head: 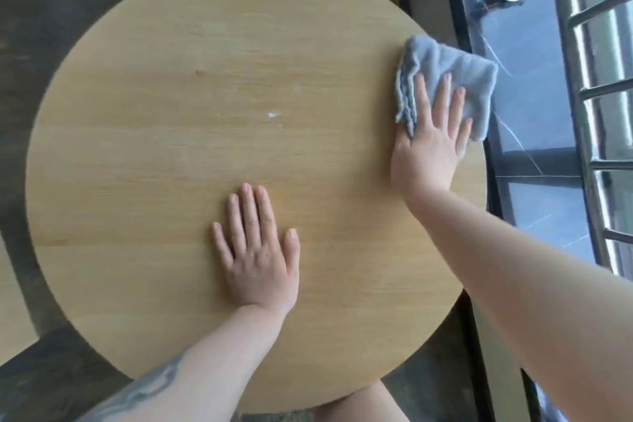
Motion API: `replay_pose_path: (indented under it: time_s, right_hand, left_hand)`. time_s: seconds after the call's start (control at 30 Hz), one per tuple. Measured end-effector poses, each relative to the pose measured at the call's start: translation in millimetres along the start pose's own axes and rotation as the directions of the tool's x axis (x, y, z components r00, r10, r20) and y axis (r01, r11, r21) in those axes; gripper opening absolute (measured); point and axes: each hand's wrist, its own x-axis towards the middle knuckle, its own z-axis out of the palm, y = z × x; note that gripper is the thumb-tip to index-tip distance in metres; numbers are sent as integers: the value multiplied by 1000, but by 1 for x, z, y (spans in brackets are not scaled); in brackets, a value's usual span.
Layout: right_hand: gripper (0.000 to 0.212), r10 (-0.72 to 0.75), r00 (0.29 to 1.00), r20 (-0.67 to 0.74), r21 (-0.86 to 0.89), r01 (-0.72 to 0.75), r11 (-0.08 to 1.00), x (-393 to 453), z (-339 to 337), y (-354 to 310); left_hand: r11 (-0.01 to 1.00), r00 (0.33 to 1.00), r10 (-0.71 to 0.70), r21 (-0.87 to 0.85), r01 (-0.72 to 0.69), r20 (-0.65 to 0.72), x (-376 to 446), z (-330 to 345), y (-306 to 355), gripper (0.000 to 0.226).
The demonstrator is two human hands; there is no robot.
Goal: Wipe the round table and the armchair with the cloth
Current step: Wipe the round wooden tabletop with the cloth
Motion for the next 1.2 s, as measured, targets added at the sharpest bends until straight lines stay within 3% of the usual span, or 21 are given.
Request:
replay_pose_path:
  time_s: [0.03, 0.1, 0.17, 0.2, 0.23, 0.3, 0.37, 0.43, 0.5, 0.53, 0.6, 0.67, 0.73, 0.8, 0.9, 0.93, 1.0, 1.07, 1.13, 1.17, 1.2]
  right_hand:
    - [79, 51, 999, -3, -15, -51, 999, -15, 2, -3]
    - [79, -311, 945, 101, -59, 318, 946, -40, 12, -12]
    - [70, -742, 606, 286, -18, 778, 628, -17, 8, -13]
    - [68, -792, 519, 322, -37, 843, 537, 9, 0, -17]
    - [68, -746, 588, 313, -72, 798, 599, 34, -6, -18]
    - [67, -357, 926, 125, -31, 363, 931, 61, -12, -12]
    - [68, 3, 1000, 15, -23, -3, 1000, 38, -11, -11]
    - [75, -286, 955, 83, -99, 293, 951, 6, 2, -25]
    - [76, -700, 665, 260, -30, 730, 683, 11, 4, -36]
    - [76, -753, 586, 298, -33, 795, 605, 29, -1, -44]
    - [73, -598, 763, 245, -85, 632, 771, 58, -7, -48]
    - [72, -180, 982, 64, 0, 180, 984, 50, -6, -34]
    - [76, 36, 999, -39, -16, -37, 999, -14, 9, -30]
    - [78, -184, 983, 15, -13, 184, 983, -83, 28, -36]
    - [72, -750, 629, 202, 8, 765, 644, -99, 42, -38]
    - [74, -736, 654, 178, -45, 752, 657, -84, 39, -38]
    - [76, -257, 966, 2, -7, 257, 966, -70, 37, -34]
    - [73, 269, 962, -54, 95, -263, 960, -108, 44, -51]
    - [79, -42, 998, 41, 18, 42, 999, -162, 62, -85]
    - [81, -380, 907, 182, 24, 383, 924, -178, 70, -92]
    - [81, -659, 702, 269, 47, 674, 737, -175, 75, -92]
  left_hand:
    - [1000, 1000, -2, -2, 2, -3, 0, 0, 0, 69]
    - [1000, 1000, -7, 1, 7, -16, 0, 1, 0, 69]
    - [1000, 1000, -1, 16, 1, -15, 1, 0, 0, 69]
    - [1000, 1000, 0, 20, 0, -10, 2, 0, 1, 69]
    - [1000, 1000, -2, 23, 2, -2, 2, 0, 2, 69]
    - [1000, 1000, -12, 18, 12, 10, 1, -1, 4, 69]
    - [1000, 1000, -11, 8, 11, 6, 0, 0, 4, 68]
    - [1000, 1000, -16, 7, 17, -5, 1, 1, 4, 68]
    - [1000, 1000, -16, 11, 16, -5, 1, 1, 3, 68]
    - [1000, 1000, -13, 8, 13, -1, 1, 1, 3, 68]
    - [1000, 1000, -9, -1, 9, 11, 1, 1, 3, 68]
    - [1000, 1000, -12, -21, 12, 11, 1, 1, 2, 68]
    - [999, 1000, -10, -46, 11, 7, 1, 0, 1, 68]
    - [997, 1000, -7, -74, 7, 3, 1, 0, 0, 70]
    - [986, 996, -88, -139, 89, 14, 3, -4, -9, 76]
    - [977, 989, -144, -159, 145, 20, 4, -6, -17, 76]
    - [960, 977, -210, -182, 212, 34, 5, -10, -41, 75]
    - [955, 974, -226, -191, 226, 26, 2, -13, -68, 74]
    - [946, 968, -250, -208, 250, 29, -1, -13, -89, 74]
    - [943, 966, -256, -213, 257, 33, -3, -13, -97, 75]
    - [941, 966, -255, -219, 258, 39, -5, -13, -104, 76]
